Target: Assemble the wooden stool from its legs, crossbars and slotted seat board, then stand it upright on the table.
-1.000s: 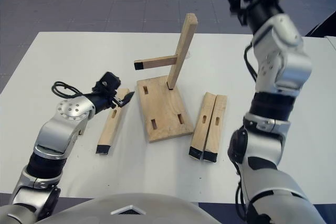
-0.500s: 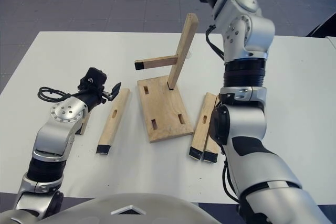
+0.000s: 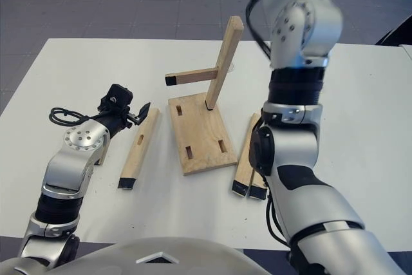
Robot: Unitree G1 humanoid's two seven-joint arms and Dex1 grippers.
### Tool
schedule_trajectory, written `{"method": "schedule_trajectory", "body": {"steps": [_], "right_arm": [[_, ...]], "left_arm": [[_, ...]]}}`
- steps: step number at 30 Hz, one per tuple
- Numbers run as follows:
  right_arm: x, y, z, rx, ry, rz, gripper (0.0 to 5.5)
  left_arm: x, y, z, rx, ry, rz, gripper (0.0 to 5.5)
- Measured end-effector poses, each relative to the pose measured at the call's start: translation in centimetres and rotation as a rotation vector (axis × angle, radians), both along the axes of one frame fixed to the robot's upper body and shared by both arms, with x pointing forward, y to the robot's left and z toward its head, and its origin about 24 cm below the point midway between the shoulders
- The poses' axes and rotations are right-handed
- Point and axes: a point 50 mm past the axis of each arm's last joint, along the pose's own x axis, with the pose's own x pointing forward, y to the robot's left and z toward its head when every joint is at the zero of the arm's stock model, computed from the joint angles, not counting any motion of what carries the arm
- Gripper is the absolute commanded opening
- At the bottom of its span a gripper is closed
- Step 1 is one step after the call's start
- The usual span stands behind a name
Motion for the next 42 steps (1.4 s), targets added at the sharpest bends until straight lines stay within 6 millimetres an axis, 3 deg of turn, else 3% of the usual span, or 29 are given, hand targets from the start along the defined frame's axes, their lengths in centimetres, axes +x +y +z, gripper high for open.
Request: {"method": "schedule_trajectory", "body": {"steps": [2, 4, 5, 7, 8, 12, 20, 22, 27, 29, 33, 35, 40, 42], "right_arm": [[-0.8, 0.0, 1.5, 0.009, -0.056, 0.003, 3.81], [0.0, 0.0, 0.1, -0.026, 0.015, -0.012, 3.81], [1.0, 0.1, -2.4, -0.06, 0.118, -0.013, 3.81], [2.9, 0.4, -10.5, -0.144, 0.409, 0.014, 3.81], [3.3, 0.4, -13.2, -0.162, 0.478, 0.009, 3.81], [4.4, 0.2, -14.5, -0.188, 0.517, 0.022, 3.81], [2.8, 0.8, -12.0, -0.088, 0.533, 0.134, 3.81], [1.9, 0.4, -10.0, -0.064, 0.462, 0.12, 3.81], [-0.9, -3.7, -5.1, 0.038, 0.279, 0.002, 3.81], [-2.1, -5.4, -4.5, 0.058, 0.236, -0.065, 3.81], [-4.4, -12.3, -11.1, 0.035, 0.418, -0.38, 3.81], [-7.0, -14.1, -13.9, -0.065, 0.484, -0.491, 3.81], [-13.0, -12.1, -22.1, -0.32, 0.742, -0.386, 3.81], [-16.8, -11.6, -26.1, -0.37, 0.934, -0.297, 3.81]], "left_arm": [[-0.2, 0.0, -0.1, -0.001, 0.005, 0.001, 3.77], [-0.3, 0.0, -0.1, -0.002, 0.006, -0.002, 3.77], [-0.3, 0.0, -0.1, -0.003, 0.008, -0.003, 3.77], [-0.6, 0.0, -0.3, -0.004, 0.019, -0.001, 3.77], [-0.7, 0.0, -0.5, -0.007, 0.024, 0.001, 3.77], [-1.1, -0.1, -1.1, -0.02, 0.05, 0.004, 3.77], [-1.1, -0.2, -1.6, -0.024, 0.074, 0.004, 3.77], [-0.9, -0.2, -1.5, -0.023, 0.066, 0.002, 3.77], [-1.2, 1.1, -0.9, -0.01, 0.039, 0.024, 3.77], [-1.8, 1.9, -0.3, 0.001, 0.003, 0.029, 3.77], [-3.1, 3.7, 0.0, 0.016, -0.009, 0.053, 3.77], [-3.3, 3.8, 0.0, 0.014, -0.008, 0.064, 3.77], [-3.4, 2.8, -0.4, -0.007, -0.004, 0.048, 3.77], [-3.4, 2.6, -0.5, -0.011, -0.006, 0.052, 3.77]]}}
